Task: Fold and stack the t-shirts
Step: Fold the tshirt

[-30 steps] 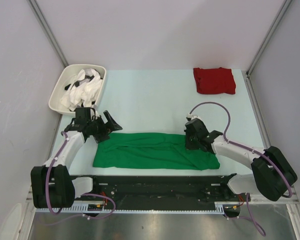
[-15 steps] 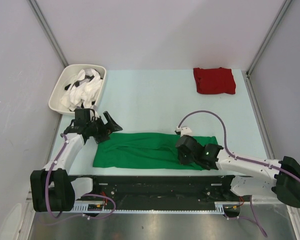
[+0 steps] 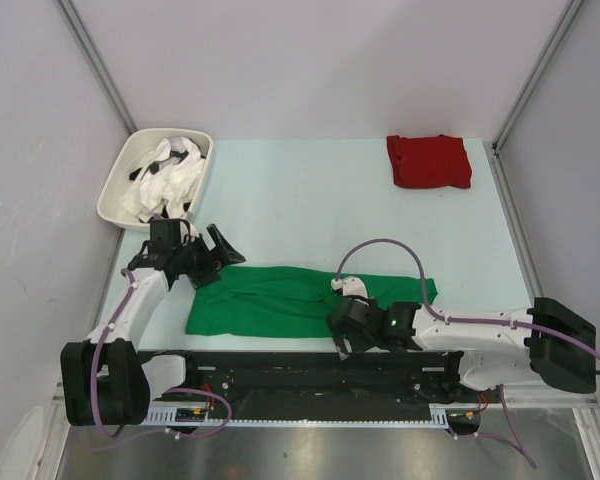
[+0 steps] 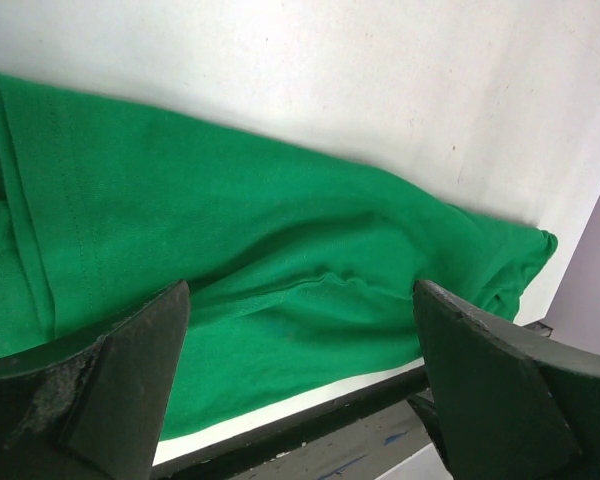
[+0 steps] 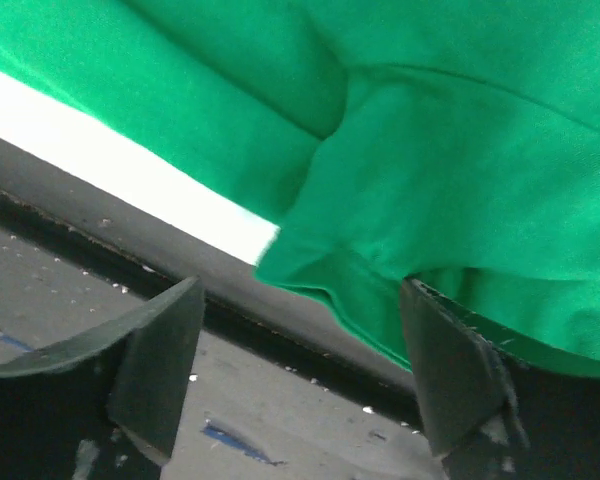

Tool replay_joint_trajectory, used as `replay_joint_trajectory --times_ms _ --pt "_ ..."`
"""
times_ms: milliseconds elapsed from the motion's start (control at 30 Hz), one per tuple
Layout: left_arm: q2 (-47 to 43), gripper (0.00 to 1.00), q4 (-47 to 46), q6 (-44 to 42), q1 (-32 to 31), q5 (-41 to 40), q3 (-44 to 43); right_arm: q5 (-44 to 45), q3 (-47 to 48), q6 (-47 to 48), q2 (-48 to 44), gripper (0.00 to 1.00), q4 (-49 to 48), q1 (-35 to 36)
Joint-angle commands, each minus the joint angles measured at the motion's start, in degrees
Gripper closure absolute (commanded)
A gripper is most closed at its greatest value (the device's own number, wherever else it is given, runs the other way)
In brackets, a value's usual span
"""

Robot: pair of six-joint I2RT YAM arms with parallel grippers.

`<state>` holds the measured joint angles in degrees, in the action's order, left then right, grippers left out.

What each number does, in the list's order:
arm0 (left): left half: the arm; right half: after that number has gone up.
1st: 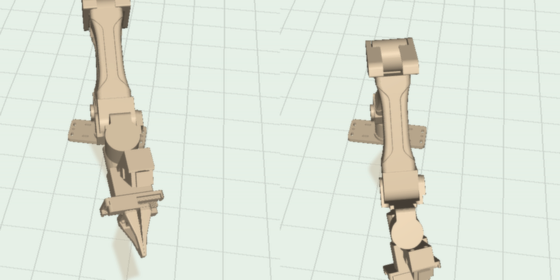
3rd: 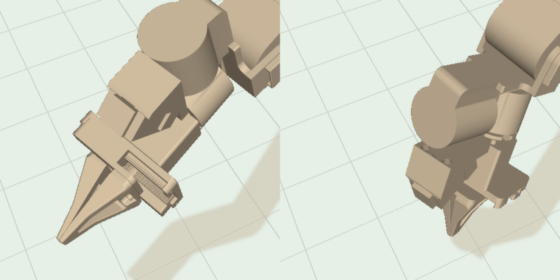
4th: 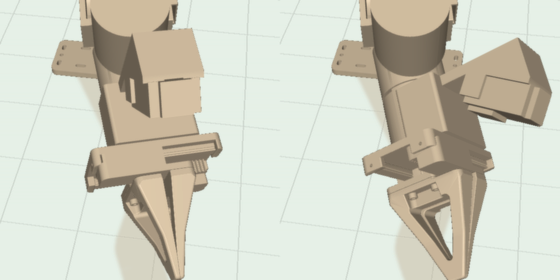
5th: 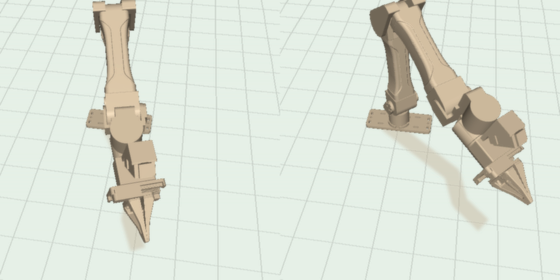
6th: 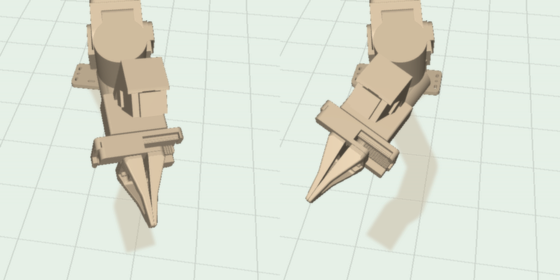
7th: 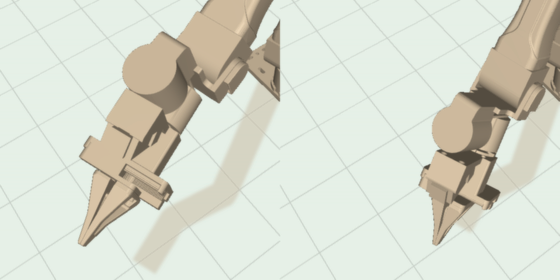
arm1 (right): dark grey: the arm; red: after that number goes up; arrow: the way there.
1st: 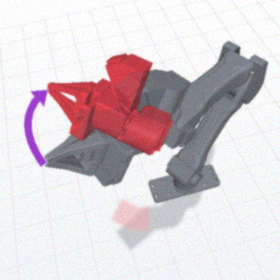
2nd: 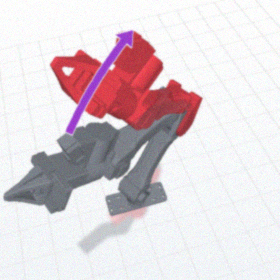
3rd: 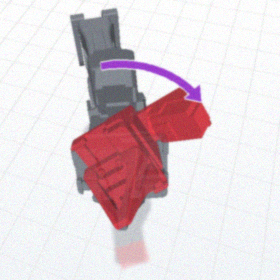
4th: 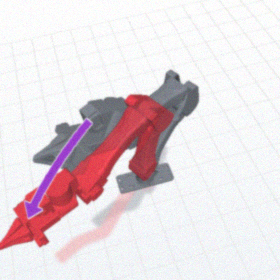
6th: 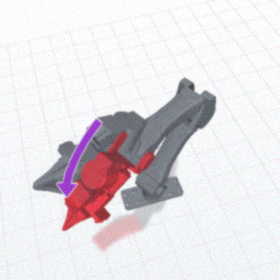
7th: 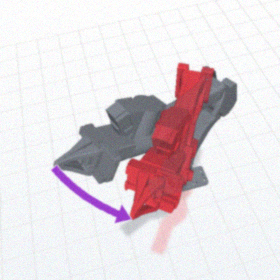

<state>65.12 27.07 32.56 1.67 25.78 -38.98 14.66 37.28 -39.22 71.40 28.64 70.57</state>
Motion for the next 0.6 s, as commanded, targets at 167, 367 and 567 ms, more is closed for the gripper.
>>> replay_joint_trajectory --times_ms 167,367,567 --pt "-0.7 0.03 -1.58 -0.39 0.26 1.73 0.31 10.47 6.23 -0.15 -5.99 0.0 6.25 -5.51" --pt "-0.44 0.03 -2.02 -0.3 0.26 2.34 0.05 12.33 5.62 0.64 -11.98 0.0 10.12 -25.51" --pt "-0.61 0.03 -2.99 -0.04 0.26 3.4 0.13 6.38 1.68 0.2 -10.23 0.0 4.6 -45.05"
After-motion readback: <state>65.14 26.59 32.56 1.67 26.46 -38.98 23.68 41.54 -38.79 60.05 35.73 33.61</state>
